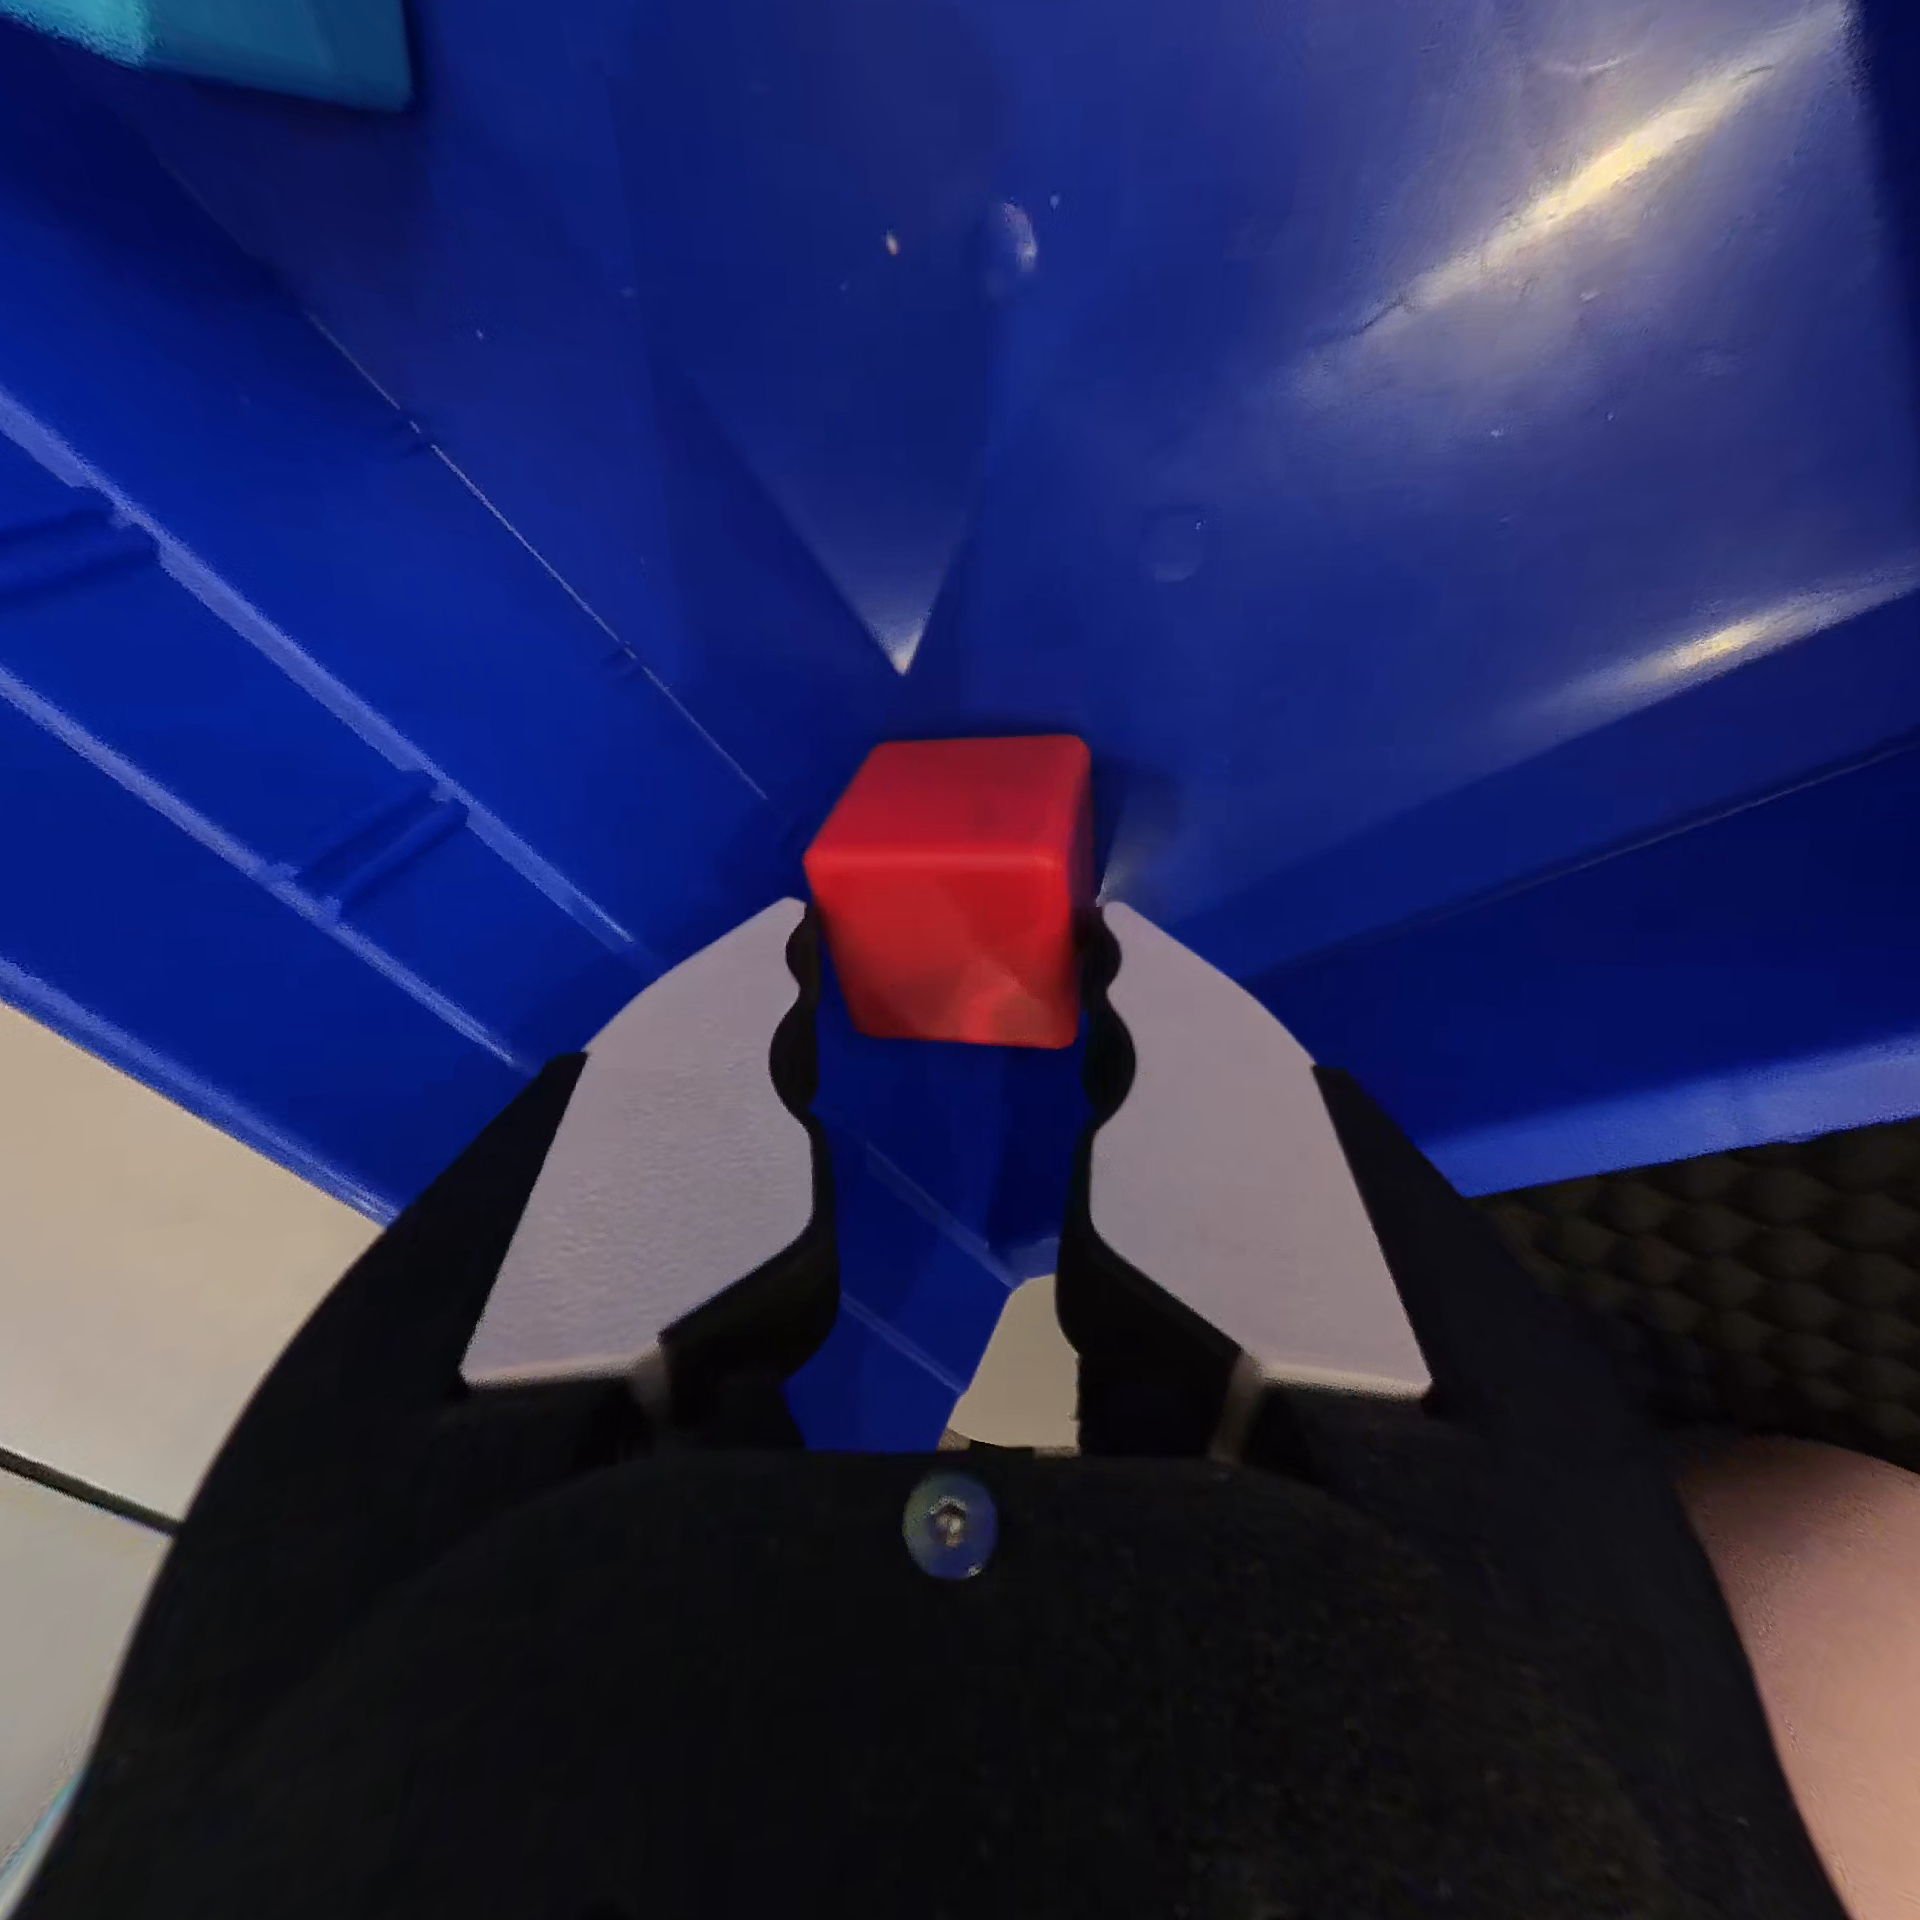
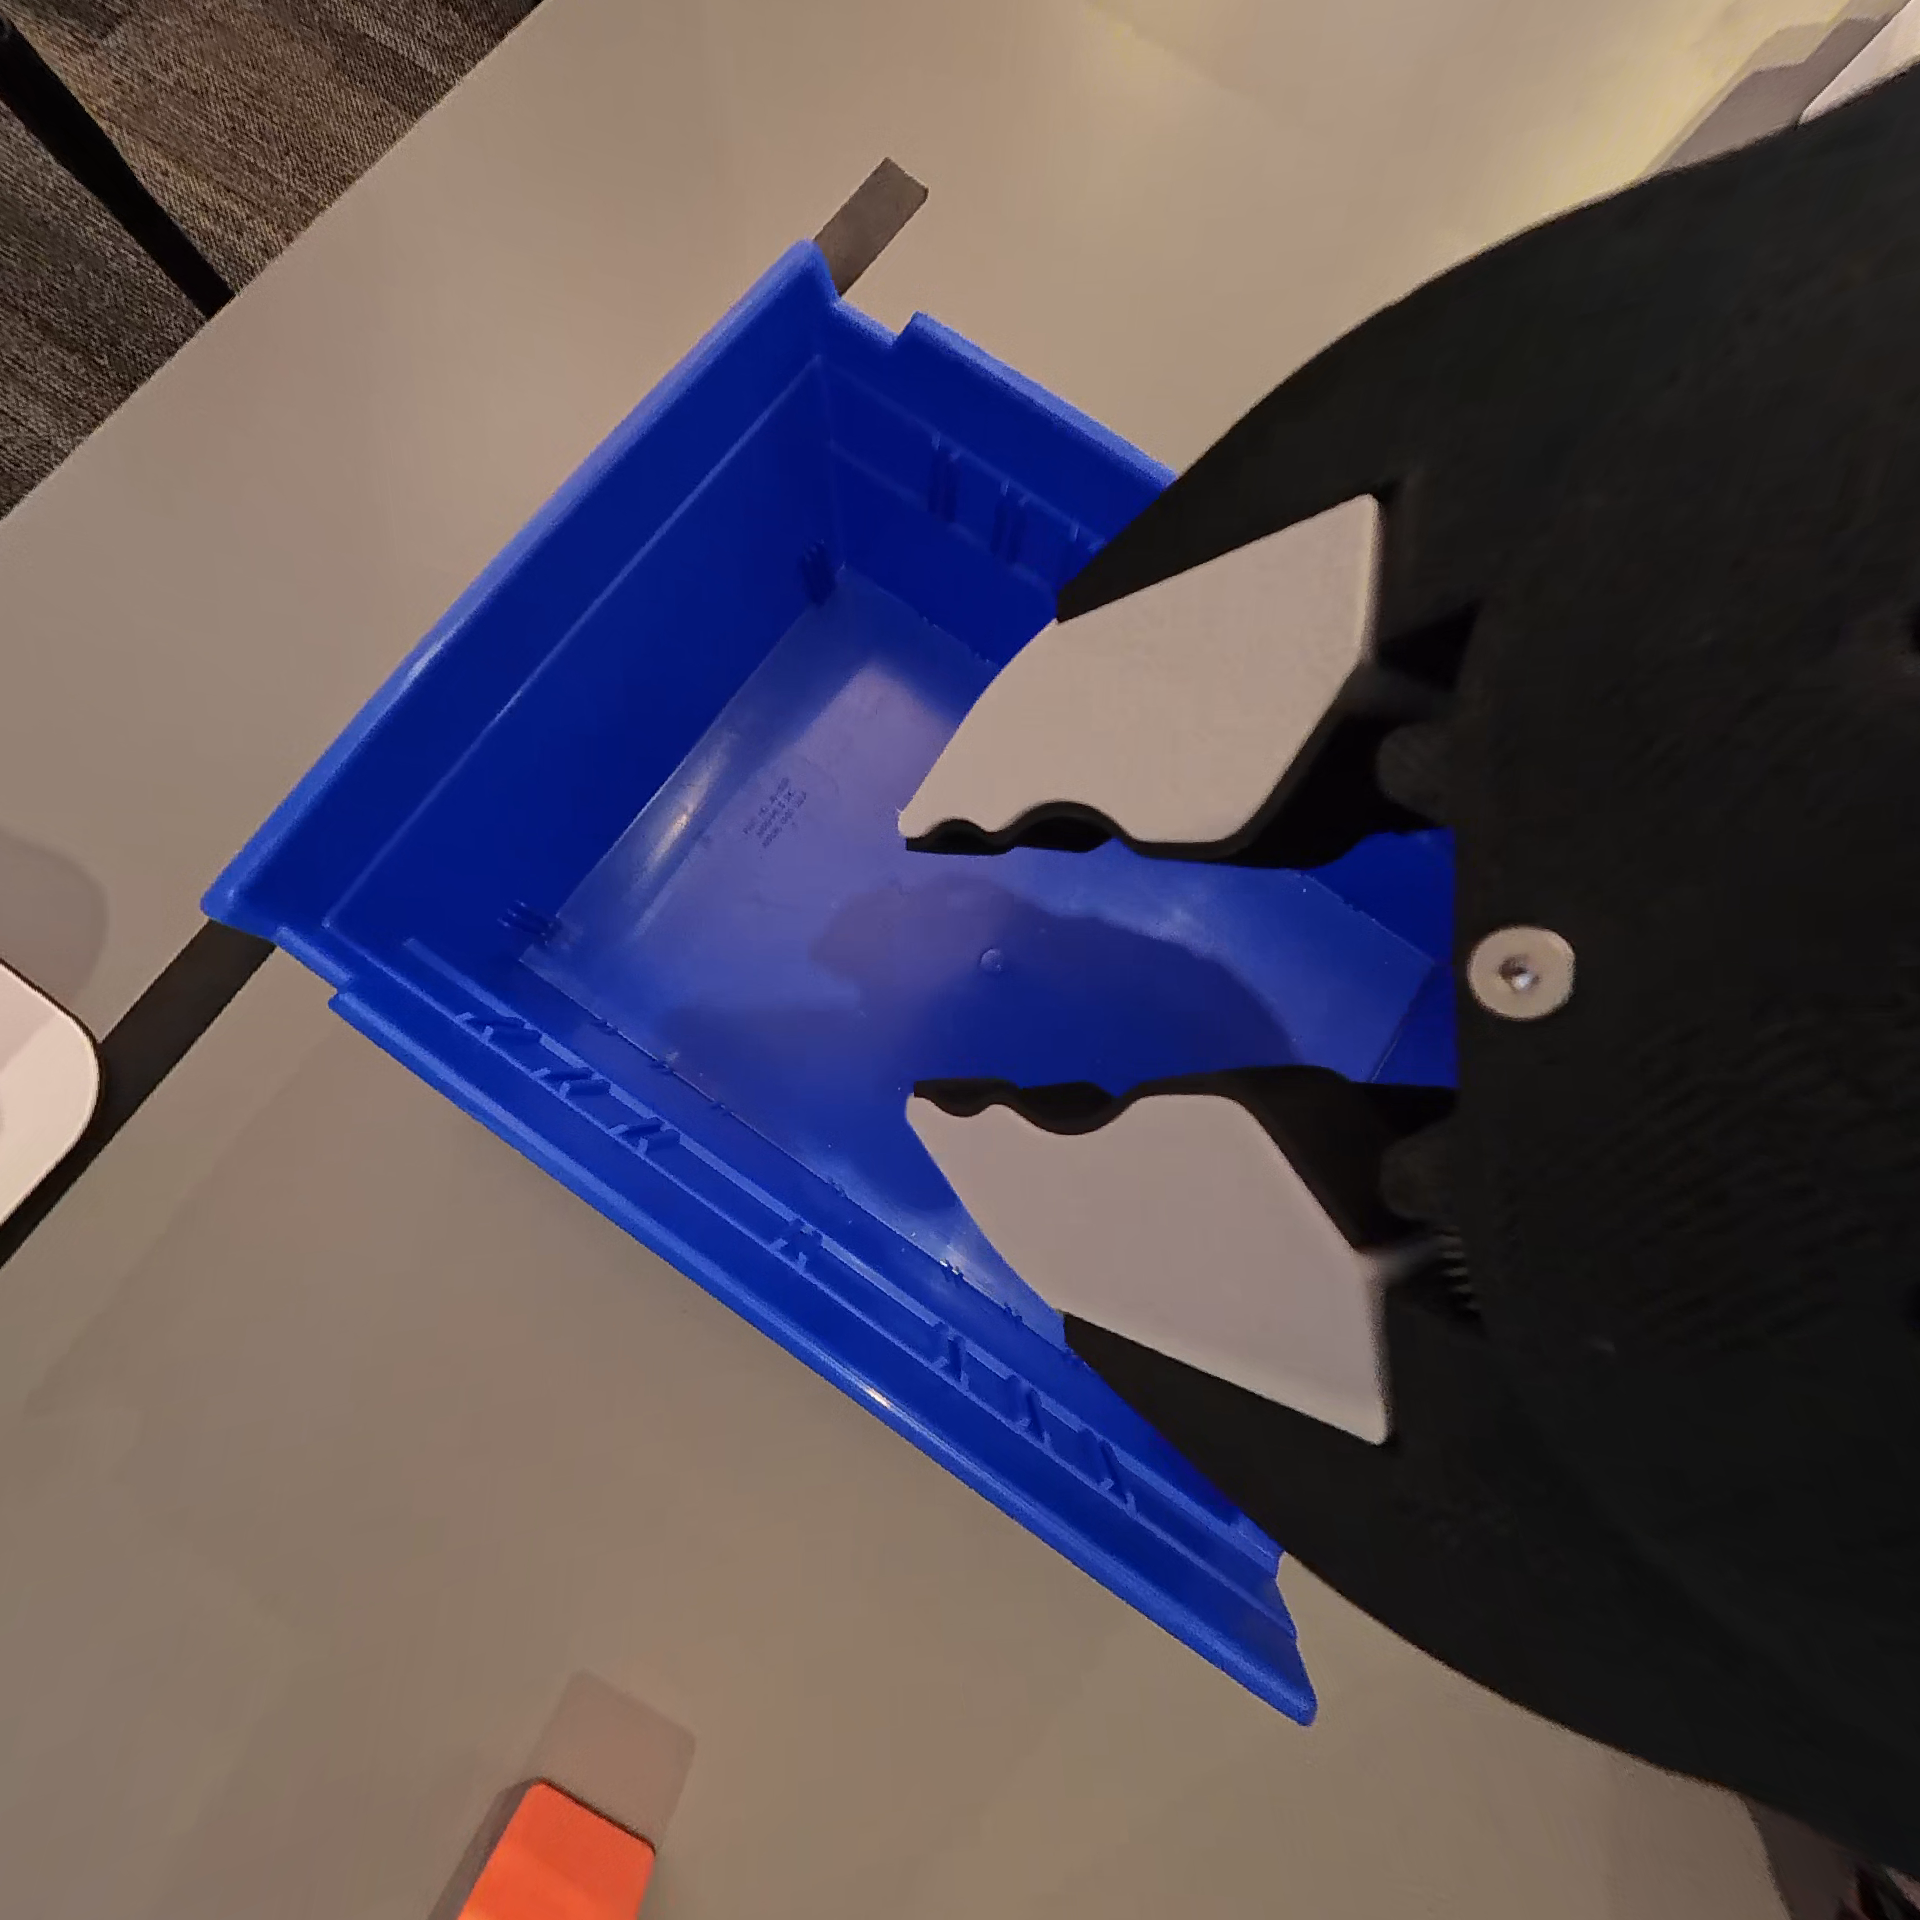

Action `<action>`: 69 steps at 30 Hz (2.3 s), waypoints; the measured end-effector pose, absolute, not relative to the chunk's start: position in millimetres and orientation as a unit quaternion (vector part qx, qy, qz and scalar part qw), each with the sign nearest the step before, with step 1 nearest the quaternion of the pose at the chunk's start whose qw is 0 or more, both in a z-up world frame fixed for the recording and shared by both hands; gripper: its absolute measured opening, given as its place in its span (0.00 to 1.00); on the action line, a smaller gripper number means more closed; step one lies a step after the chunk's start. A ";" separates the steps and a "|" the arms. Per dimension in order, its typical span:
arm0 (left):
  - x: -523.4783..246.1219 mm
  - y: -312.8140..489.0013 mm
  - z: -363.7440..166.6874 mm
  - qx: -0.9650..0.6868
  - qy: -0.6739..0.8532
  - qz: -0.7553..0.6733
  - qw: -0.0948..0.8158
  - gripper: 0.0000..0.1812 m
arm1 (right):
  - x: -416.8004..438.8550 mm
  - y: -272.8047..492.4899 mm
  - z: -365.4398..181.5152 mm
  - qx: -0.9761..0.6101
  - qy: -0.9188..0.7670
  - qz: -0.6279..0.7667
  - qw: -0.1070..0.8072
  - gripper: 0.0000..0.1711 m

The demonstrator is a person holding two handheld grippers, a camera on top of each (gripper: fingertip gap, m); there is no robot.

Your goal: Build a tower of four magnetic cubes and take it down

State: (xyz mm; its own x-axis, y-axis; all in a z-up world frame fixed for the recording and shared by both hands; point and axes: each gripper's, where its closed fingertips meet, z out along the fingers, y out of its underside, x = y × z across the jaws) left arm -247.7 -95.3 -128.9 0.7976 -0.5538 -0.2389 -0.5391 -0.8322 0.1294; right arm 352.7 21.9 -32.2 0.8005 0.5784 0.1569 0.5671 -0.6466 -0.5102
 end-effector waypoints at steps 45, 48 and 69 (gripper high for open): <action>47.7 -76.5 -10.4 0.733 -0.583 -0.059 -0.346 0.28 | 349.2 18.6 -48.2 -0.914 -0.329 0.000 0.235 0.25; 78.6 -66.7 -48.8 0.721 -0.621 -0.067 -0.300 0.28 | 349.0 16.0 -42.0 -0.911 -0.332 0.002 0.246 0.25; 93.0 -47.2 -105.5 0.726 -0.653 -0.096 -0.193 0.28 | 356.6 14.6 -41.0 -0.914 -0.326 0.016 0.241 0.25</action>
